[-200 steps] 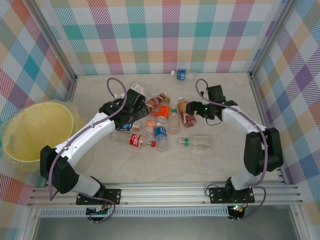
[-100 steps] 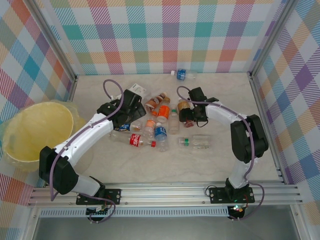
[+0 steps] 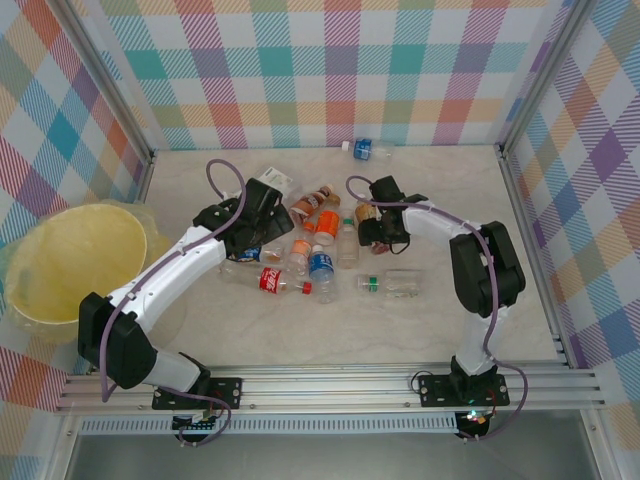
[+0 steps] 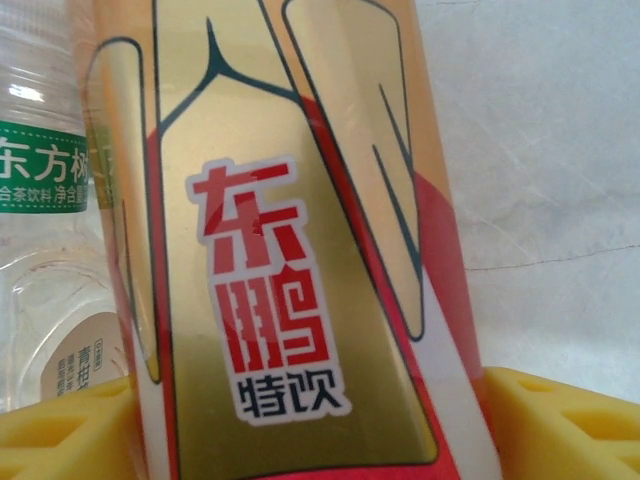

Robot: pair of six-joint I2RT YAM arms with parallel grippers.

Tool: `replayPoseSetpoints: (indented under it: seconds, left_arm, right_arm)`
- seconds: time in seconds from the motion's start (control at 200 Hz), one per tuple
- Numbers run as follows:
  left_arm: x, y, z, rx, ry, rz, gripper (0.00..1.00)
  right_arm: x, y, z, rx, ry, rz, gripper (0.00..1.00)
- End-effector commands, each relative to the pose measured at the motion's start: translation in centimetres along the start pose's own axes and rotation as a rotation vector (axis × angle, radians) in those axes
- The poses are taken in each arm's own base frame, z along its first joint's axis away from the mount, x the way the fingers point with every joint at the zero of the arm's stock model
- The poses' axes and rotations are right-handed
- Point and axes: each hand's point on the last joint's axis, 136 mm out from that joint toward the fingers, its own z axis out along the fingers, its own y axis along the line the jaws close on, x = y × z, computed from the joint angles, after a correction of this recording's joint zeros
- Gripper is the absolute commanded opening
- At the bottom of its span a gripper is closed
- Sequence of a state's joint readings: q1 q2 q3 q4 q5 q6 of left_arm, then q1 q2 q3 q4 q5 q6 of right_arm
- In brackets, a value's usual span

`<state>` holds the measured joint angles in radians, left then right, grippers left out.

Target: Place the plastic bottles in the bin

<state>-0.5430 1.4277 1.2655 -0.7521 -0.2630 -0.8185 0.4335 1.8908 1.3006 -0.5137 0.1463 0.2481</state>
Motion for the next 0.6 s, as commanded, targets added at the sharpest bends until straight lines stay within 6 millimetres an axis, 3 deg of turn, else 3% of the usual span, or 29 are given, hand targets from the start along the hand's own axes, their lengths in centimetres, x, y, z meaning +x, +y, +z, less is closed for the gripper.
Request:
replayPoseSetpoints:
  seconds: [0.0, 0.13, 0.33, 0.47, 0.595]
  left_arm:
    - [0.0, -0.7, 0.2, 0.049, 0.021, 0.000, 1.00]
    - [0.9, -3.2, 0.4, 0.175, 0.076, 0.036, 1.00]
    - [1.9, -8.5, -0.2, 0.444, 0.151, 0.081, 1.00]
    - [2.3, -13.3, -2.2, 0.718, 0.192, 0.120, 1.00]
    - [2.1, -15.9, -4.3, 0.884, 0.188, 0.146, 1.00]
  right_arm:
    - [-0.6, 0.1, 0.1, 0.011, -0.026, -0.011, 0.74]
    - [-1.3, 0.2, -1.2, 0.005, -0.071, -0.014, 0.63]
    - [-3.3, 1.8, -7.4, -0.101, -0.272, -0.064, 0.57]
    - [-3.5, 3.9, -11.8, -0.246, -0.399, -0.114, 0.55]
    - [-3.1, 5.7, -14.6, -0.376, -0.464, -0.147, 0.54]
